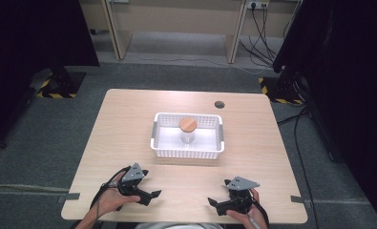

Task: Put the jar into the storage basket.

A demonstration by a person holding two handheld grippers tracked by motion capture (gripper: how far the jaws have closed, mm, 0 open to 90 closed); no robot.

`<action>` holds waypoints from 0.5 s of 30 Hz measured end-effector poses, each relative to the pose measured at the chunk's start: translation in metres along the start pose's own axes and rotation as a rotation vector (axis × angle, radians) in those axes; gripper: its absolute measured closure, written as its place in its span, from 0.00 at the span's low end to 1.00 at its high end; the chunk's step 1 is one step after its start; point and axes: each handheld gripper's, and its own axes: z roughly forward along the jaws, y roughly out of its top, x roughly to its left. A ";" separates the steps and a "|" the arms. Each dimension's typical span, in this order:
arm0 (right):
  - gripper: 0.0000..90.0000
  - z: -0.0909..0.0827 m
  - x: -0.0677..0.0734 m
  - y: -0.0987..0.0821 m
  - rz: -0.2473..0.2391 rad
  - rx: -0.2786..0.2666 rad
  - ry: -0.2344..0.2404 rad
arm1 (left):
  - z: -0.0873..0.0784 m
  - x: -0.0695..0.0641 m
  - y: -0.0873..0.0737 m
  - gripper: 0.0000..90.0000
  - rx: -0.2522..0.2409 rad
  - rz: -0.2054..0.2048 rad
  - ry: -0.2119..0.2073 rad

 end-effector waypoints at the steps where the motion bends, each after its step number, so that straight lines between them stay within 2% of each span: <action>1: 0.04 0.000 0.000 0.000 -0.001 0.000 0.000 | -0.001 0.000 -0.001 0.06 0.001 -0.001 0.000; 15: 0.04 0.000 0.000 0.000 0.000 0.002 0.000 | -0.011 0.002 -0.013 0.06 -0.004 -0.029 0.001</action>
